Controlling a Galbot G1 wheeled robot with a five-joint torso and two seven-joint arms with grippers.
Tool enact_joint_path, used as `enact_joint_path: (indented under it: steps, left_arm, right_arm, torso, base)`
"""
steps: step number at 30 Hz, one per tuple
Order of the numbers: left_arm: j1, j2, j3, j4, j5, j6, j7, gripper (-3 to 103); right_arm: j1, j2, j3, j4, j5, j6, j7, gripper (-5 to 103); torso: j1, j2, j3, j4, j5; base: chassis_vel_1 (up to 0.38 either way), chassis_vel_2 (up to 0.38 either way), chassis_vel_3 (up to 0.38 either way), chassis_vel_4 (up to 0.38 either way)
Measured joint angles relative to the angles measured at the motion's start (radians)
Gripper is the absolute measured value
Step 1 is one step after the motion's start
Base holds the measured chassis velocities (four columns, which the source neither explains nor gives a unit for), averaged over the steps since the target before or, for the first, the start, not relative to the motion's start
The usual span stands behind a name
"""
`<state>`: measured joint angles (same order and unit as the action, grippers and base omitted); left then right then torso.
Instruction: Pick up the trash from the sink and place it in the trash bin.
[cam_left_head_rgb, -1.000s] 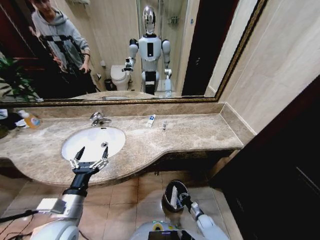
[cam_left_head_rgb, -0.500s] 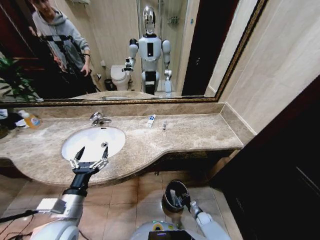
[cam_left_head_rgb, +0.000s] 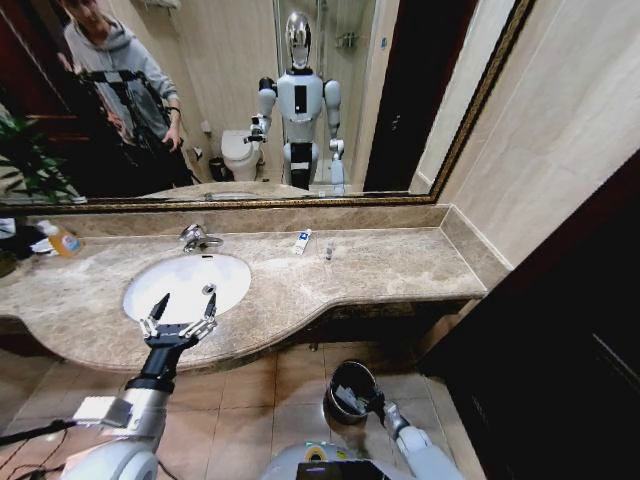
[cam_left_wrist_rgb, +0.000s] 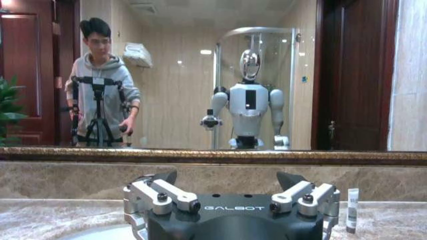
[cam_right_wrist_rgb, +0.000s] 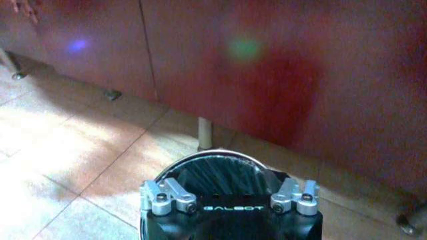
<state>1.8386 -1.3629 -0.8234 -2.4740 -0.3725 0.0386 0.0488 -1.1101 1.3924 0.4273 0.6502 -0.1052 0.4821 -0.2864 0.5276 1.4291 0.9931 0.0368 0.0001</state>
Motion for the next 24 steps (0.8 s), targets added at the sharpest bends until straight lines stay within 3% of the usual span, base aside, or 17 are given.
enact_joint_path:
  steps: [2, 4, 6, 12, 14, 15, 17, 19, 24]
  left_arm:
    - [0.000, 0.000, 0.000, 0.000, 0.000, 0.000, 0.000, 100]
    - [0.000, 0.000, 0.000, 0.000, 0.000, 0.000, 0.000, 100]
    - [0.000, 0.000, 0.000, 0.000, 0.000, 0.000, 0.000, 100]
    - [0.000, 0.000, 0.000, 0.000, 0.000, 0.000, 0.000, 100]
    - [0.000, 0.000, 0.000, 0.000, 0.000, 0.000, 0.000, 100]
    - [0.000, 0.000, 0.000, 0.000, 0.000, 0.000, 0.000, 100]
    - [0.000, 0.000, 0.000, 0.000, 0.000, 0.000, 0.000, 100]
    - [0.000, 0.000, 0.000, 0.000, 0.000, 0.000, 0.000, 100]
    - [0.000, 0.000, 0.000, 0.000, 0.000, 0.000, 0.000, 100]
  right_arm:
    - [-0.044, -0.008, 0.009, 0.069, 0.054, 0.000, 0.003, 91]
    - [-0.056, -0.012, 0.009, 0.087, 0.073, -0.001, 0.008, 91]
    - [-0.097, -0.026, 0.013, 0.138, 0.139, 0.003, 0.028, 99]
    - [-0.175, -0.038, 0.027, 0.241, 0.260, 0.079, 0.103, 102]
    - [-0.251, -0.041, 0.026, 0.355, 0.297, 0.099, 0.228, 90]
    - [-0.251, -0.041, 0.026, 0.355, 0.297, 0.099, 0.228, 90]
    - [-0.312, -0.046, 0.034, 0.456, 0.296, 0.118, 0.309, 94]
    - [-0.366, -0.050, 0.052, 0.546, 0.261, 0.156, 0.437, 99]
    - [-0.471, -0.073, 0.082, 0.681, 0.256, 0.208, 0.547, 100]
  torso:
    - [0.000, 0.000, 0.000, 0.0000, 0.0000]
    - [0.000, 0.000, 0.000, 0.0000, 0.0000]
    - [0.000, 0.000, 0.000, -0.0001, -0.0001]
    - [0.000, 0.000, 0.000, 0.0000, -0.0001]
    - [0.000, 0.000, 0.000, -0.0001, -0.0001]
    - [0.000, 0.000, 0.000, -0.0001, -0.0001]
    - [0.000, 0.000, 0.000, -0.0001, 0.0002]
    - [0.000, 0.000, 0.000, -0.0001, -0.0003]
    - [0.000, 0.000, 0.000, 0.0001, -0.0004]
  base:
    - [0.000, 0.000, 0.000, 0.000]
    - [0.000, 0.000, 0.000, 0.000]
    - [0.000, 0.000, 0.000, 0.000]
    - [0.000, 0.000, 0.000, 0.000]
    - [0.000, 0.000, 0.000, 0.000]
    - [0.000, 0.000, 0.000, 0.000]
    - [0.000, 0.000, 0.000, 0.000]
    - [0.000, 0.000, 0.000, 0.000]
    - [0.000, 0.000, 0.000, 0.000]
